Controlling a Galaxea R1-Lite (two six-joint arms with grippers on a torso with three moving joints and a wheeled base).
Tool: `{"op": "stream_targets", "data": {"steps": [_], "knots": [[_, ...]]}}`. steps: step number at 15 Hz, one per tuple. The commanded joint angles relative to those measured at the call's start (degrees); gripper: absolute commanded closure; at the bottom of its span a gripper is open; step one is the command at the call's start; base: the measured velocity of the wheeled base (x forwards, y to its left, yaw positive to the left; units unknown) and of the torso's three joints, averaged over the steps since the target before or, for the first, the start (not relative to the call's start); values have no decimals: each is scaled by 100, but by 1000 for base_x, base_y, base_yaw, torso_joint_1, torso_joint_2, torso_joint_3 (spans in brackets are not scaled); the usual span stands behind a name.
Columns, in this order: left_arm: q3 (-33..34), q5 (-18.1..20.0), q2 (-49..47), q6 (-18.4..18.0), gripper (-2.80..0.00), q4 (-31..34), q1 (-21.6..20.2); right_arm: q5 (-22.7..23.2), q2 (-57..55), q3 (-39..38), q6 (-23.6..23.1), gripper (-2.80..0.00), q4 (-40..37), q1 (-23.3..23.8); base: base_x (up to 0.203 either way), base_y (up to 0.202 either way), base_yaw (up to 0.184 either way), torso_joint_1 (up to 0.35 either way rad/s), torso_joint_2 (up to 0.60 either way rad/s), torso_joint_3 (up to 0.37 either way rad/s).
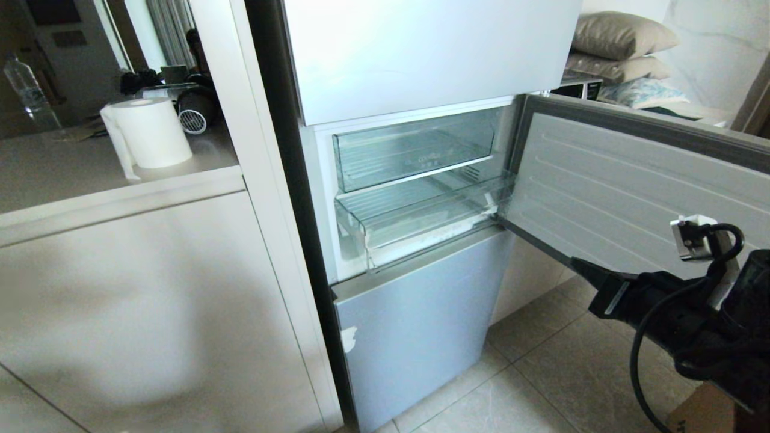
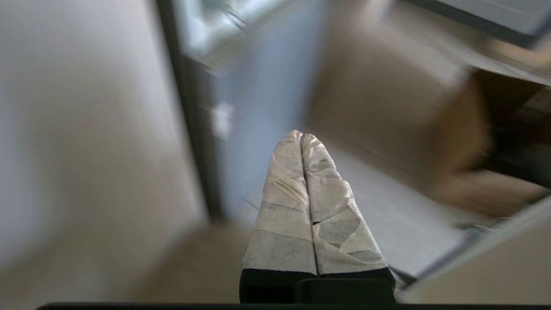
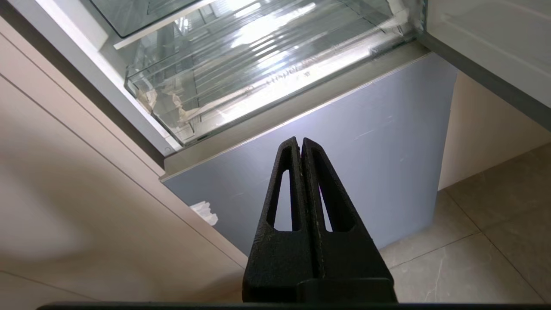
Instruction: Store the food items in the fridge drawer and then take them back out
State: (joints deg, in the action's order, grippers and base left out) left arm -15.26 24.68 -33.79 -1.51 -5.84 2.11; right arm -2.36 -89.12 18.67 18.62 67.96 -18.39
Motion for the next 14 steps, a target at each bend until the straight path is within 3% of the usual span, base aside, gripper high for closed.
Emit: {"op": "stream_targets", "data": {"steps": [1, 3, 5, 7, 11, 14], "knots": [[-460, 227, -2885, 51, 0, -719, 328, 8, 89, -91, 75, 0, 42, -7, 0, 0, 0, 0, 0, 0], [-881, 187, -4526, 101, 0, -1661, 780, -1, 168, -219, 76, 0, 42, -6, 0, 0, 0, 0, 0, 0], [-1440, -160, -6096, 134, 0, -2703, 1382, -30, 374, -576, 11, 0, 40, 1, 0, 0, 0, 0, 0, 0], [-2198, -650, -7392, 164, 0, -3566, 2002, -364, 682, -896, -52, 0, 34, 1, 0, 0, 0, 0, 0, 0], [-4081, -1830, -8905, 278, 0, -4420, 2912, -1137, 1600, -1392, -774, 0, 17, 38, 0, 0, 0, 0, 0, 0], [-4814, -2500, -9407, 327, 0, -4765, 3237, -2040, 2564, -1602, -1389, 0, -130, 82, 0, 0, 0, 0, 0, 0]]}}
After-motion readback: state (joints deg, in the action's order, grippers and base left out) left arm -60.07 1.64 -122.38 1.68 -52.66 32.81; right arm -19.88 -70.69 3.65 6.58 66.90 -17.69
